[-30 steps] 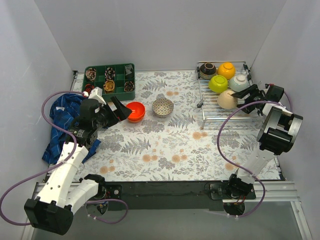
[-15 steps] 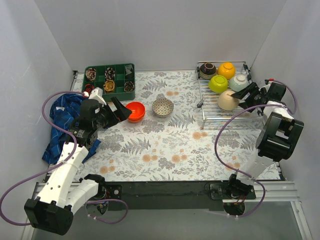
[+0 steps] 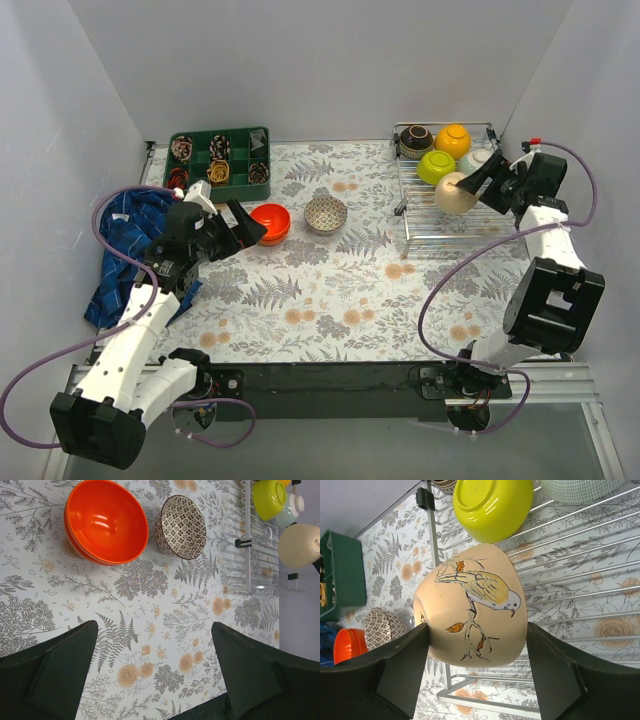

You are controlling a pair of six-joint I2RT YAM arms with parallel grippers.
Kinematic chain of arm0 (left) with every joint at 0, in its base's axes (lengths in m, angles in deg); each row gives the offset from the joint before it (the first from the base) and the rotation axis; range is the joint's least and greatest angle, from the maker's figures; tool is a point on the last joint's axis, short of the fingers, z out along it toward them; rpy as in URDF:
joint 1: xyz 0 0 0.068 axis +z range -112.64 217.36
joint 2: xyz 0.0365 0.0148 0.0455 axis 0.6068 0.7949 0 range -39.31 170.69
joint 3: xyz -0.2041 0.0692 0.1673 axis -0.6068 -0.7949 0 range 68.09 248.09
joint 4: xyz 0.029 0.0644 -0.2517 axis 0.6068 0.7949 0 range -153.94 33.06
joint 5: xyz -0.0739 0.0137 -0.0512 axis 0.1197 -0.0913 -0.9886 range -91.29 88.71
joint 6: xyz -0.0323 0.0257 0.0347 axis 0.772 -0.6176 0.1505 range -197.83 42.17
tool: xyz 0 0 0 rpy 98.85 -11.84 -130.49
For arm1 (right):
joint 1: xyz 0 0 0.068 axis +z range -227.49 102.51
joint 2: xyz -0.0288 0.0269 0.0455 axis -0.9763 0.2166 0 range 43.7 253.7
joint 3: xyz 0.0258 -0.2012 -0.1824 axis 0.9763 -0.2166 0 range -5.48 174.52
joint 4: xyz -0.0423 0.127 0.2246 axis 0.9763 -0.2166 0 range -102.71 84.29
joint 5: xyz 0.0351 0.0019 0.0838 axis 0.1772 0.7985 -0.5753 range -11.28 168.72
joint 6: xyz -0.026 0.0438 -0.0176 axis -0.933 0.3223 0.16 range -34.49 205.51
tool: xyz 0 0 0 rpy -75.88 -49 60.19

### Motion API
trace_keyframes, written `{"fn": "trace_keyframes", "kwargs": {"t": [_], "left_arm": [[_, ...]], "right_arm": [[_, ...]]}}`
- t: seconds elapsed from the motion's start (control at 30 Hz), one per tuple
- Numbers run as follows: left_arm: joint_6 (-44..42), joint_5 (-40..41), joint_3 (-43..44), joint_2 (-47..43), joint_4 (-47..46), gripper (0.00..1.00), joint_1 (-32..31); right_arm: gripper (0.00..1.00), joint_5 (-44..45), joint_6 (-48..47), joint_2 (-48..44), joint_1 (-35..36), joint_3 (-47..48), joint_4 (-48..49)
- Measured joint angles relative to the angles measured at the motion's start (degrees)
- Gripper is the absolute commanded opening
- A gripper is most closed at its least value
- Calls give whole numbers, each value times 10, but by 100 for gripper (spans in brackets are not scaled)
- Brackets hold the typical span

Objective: Unload the bowls from the dish rack

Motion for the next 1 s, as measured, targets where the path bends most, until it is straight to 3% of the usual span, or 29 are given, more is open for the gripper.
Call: {"fn": "trace_keyframes", "kwargs": {"t": [0.33, 0.67, 1.0], "left_arm": [[0, -9, -2, 23, 0, 98, -9], [9, -28, -4, 56, 0, 98, -11], [20, -52, -4, 91, 19, 98, -14]], "right_arm": [[1, 95, -45, -138, 153, -14, -44], [1, 185, -164, -193, 404, -40, -76], [1, 424, -348, -158, 664, -85, -56]]}}
